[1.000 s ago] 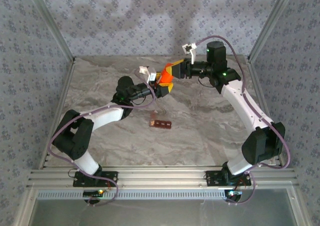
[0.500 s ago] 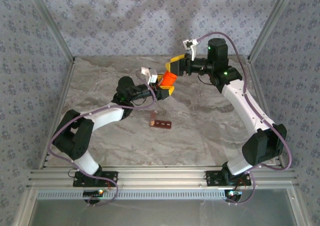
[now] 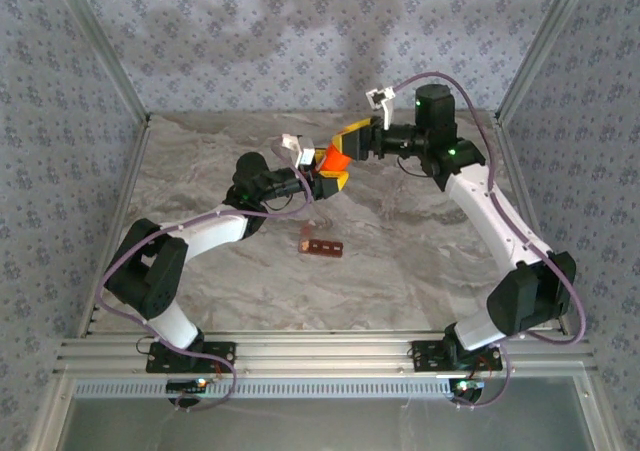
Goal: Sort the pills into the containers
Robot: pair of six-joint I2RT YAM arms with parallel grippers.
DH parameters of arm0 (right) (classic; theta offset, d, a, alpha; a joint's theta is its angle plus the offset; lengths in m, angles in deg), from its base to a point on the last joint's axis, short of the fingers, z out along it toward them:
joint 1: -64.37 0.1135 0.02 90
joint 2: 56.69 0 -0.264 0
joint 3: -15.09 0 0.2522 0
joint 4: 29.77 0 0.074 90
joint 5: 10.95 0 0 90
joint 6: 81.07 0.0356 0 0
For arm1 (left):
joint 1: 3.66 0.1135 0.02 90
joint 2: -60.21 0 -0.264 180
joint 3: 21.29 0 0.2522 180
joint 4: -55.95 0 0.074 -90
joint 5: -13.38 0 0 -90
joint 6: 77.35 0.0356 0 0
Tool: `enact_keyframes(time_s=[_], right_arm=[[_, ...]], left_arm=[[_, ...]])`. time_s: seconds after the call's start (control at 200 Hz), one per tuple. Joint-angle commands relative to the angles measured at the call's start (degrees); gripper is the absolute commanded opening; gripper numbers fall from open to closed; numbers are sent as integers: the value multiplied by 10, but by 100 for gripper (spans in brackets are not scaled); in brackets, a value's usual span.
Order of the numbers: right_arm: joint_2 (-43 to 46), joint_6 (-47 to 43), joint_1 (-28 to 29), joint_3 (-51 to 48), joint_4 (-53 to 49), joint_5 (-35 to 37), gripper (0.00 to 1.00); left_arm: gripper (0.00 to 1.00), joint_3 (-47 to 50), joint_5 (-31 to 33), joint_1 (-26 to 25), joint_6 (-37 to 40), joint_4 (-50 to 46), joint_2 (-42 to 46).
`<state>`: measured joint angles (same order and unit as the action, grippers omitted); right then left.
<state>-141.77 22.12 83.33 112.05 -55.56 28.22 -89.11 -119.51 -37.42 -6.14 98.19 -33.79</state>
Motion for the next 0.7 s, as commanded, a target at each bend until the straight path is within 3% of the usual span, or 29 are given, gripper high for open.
enact_keyframes(time_s=[0.0,0.275,0.53,0.61,0.695], right_arm=[[25,-15,-8,-11,-14,-12,68],[32,-16,-10,-32,-12,-19,59],[27,-12,-6,-36,-5,-21,59],[27,-10,-6,-36,-3,-22,49],[26,-8,-6,-34,-1,-23,32]], left_arm=[[0,-12,-12,0,-9,34,-4],[0,-16,-12,1,-17,42,-10],[0,-18,-13,1,-23,48,-15],[0,-18,-13,1,-25,50,-16],[0,-18,-12,0,-27,50,-17]])
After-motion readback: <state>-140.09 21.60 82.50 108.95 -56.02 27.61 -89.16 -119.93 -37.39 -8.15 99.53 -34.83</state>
